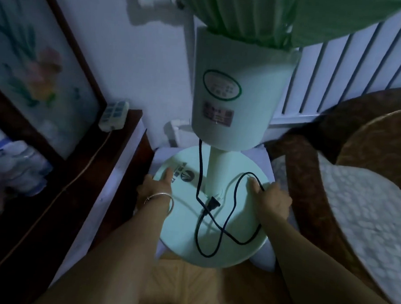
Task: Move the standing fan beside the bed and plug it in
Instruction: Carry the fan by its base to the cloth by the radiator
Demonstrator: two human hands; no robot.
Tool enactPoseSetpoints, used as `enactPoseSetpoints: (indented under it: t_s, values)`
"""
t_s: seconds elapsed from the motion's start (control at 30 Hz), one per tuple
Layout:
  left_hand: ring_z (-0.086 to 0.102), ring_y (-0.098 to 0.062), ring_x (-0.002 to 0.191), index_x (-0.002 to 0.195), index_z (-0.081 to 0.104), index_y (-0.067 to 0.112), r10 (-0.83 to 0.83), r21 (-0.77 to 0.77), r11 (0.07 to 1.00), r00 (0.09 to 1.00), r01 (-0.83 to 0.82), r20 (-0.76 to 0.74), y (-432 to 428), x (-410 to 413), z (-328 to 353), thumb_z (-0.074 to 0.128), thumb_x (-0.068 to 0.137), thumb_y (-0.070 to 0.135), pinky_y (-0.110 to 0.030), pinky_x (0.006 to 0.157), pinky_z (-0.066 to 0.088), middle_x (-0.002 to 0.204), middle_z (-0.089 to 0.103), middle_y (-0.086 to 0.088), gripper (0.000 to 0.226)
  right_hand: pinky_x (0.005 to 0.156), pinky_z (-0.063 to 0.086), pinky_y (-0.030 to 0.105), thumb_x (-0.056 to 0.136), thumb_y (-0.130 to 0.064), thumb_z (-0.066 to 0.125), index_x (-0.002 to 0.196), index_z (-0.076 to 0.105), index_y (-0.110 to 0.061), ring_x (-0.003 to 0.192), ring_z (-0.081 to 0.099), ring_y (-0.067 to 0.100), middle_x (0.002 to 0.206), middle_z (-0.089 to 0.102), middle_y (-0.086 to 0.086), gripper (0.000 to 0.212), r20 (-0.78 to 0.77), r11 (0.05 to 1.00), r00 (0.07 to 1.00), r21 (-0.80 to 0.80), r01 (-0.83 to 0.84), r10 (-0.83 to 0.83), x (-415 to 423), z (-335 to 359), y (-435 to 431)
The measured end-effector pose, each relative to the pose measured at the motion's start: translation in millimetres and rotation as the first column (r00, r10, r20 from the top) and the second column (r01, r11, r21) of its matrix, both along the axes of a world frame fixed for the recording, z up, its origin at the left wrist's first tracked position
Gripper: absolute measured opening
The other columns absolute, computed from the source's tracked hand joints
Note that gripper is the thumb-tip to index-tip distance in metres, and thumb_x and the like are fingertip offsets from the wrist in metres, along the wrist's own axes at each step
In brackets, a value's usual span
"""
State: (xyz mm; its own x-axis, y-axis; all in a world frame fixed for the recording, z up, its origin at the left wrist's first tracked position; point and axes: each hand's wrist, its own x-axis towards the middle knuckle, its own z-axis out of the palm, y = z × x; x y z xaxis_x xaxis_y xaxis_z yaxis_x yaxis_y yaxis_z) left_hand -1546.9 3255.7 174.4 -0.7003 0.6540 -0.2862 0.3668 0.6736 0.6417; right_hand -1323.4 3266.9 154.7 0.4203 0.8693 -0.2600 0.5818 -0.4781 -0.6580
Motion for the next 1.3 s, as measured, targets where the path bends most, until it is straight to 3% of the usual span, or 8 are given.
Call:
enactPoseSetpoints:
  t_s: [0.33, 0.7, 0.83, 1.3]
  values:
    - [0.046, -0.041, 0.128, 0.136, 0.047, 0.008, -0.027, -0.065, 0.998, 1.000, 0.027, -0.006, 132.4, -22.4, -134.7, 0.049, 0.081, 0.062, -0.044, 0.104, 0.037, 0.141, 0.046, -0.026, 0.078, 0.099, 0.040, 0.047, 0.088, -0.058, 0.045, 0.123, 0.049, 0.000, 0.124, 0.043, 0.041, 0.127, 0.053, 0.026, 0.069, 0.021, 0.990, 0.994, -0.091, 0.111, -0.110, -25.7, -130.5, 104.3]
    - [0.047, -0.041, 0.128, 0.134, 0.049, 0.007, -0.059, -0.007, 0.998, 0.998, 0.059, -0.003, 220.7, -16.6, -252.2, 0.052, 0.080, 0.061, -0.044, 0.104, 0.038, 0.140, 0.049, -0.022, 0.077, 0.100, 0.038, 0.048, 0.089, -0.055, 0.045, 0.126, 0.047, 0.001, 0.125, 0.041, 0.041, 0.129, 0.049, 0.025, 0.068, 0.017, 0.991, 0.993, -0.060, 0.118, -0.117, -17.9, -237.4, 187.6]
    - [0.045, -0.040, 0.130, 0.137, 0.047, 0.009, -0.055, -0.009, 0.998, 0.998, 0.055, -0.006, 235.3, -14.5, -271.5, 0.052, 0.081, 0.061, -0.044, 0.106, 0.037, 0.142, 0.046, -0.021, 0.077, 0.099, 0.039, 0.050, 0.089, -0.054, 0.047, 0.126, 0.049, 0.001, 0.124, 0.041, 0.041, 0.130, 0.041, 0.022, 0.067, 0.016, 0.989, 0.991, -0.051, 0.137, -0.136, -17.1, -253.4, 201.2]
    - [0.046, -0.040, 0.130, 0.135, 0.048, 0.004, -0.086, -0.055, 0.995, 0.995, 0.082, -0.060, 255.8, -17.7, -280.8, 0.051, 0.082, 0.060, -0.044, 0.105, 0.038, 0.142, 0.048, -0.023, 0.077, 0.099, 0.040, 0.047, 0.092, -0.053, 0.041, 0.132, 0.048, -0.003, 0.127, 0.038, 0.035, 0.134, 0.044, 0.017, 0.064, 0.044, 0.965, 0.995, -0.243, 0.099, -0.091, -17.7, -252.5, 225.8]
